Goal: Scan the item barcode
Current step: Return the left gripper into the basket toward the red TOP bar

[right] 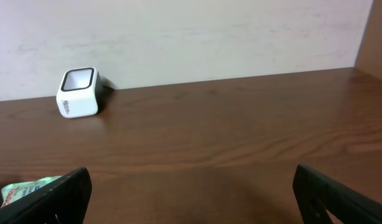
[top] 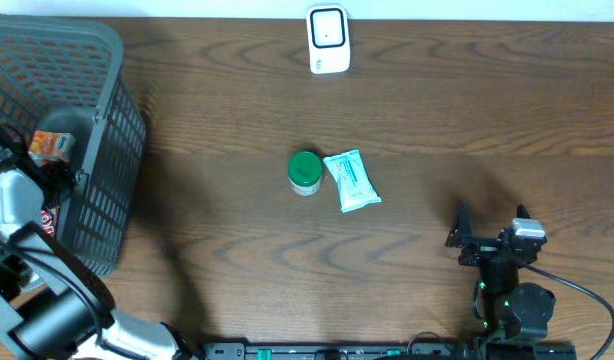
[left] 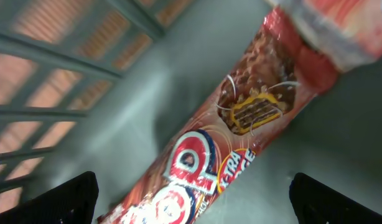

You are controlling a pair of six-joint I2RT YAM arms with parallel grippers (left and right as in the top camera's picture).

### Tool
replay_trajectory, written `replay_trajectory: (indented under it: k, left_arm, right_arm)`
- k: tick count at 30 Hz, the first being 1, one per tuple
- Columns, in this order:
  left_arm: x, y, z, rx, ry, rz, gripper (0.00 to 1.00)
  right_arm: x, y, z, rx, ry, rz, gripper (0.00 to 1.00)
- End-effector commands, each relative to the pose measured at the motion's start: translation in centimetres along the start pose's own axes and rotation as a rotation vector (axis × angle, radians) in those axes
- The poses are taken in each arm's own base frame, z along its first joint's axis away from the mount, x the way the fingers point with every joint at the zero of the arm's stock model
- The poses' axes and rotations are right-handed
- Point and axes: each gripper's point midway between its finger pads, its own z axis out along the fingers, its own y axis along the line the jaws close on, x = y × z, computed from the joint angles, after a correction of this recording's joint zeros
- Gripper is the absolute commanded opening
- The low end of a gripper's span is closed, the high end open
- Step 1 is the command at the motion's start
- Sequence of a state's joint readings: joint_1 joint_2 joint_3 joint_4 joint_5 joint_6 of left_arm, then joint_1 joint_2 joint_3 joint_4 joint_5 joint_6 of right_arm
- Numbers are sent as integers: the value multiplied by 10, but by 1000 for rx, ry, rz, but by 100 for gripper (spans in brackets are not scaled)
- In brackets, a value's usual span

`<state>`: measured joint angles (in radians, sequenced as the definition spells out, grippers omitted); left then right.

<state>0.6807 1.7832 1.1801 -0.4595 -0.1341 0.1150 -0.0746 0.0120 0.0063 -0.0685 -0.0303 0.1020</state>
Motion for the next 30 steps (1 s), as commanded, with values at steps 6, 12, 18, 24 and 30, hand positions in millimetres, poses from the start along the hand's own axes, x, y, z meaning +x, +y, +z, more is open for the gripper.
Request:
replay_trajectory:
  k: [6, 12, 18, 24, 30]
  left_arm:
    - [30, -7, 39, 6, 130, 26, 83]
    - [52, -50, 37, 245, 228, -65, 48]
    - [70, -52, 29, 250, 315, -107, 8]
    - [28, -42, -14, 245, 219, -190, 7]
    - [-47, -19, -115, 260, -67, -216, 8]
  right_arm:
    - [0, 2, 0, -9, 0, 9, 99]
    - [0, 2, 0, -9, 0, 9, 99]
    - [0, 2, 0, -9, 0, 9, 99]
    - [0, 2, 0, -9, 0, 9, 99]
    - [0, 2, 0, -9, 0, 9, 99]
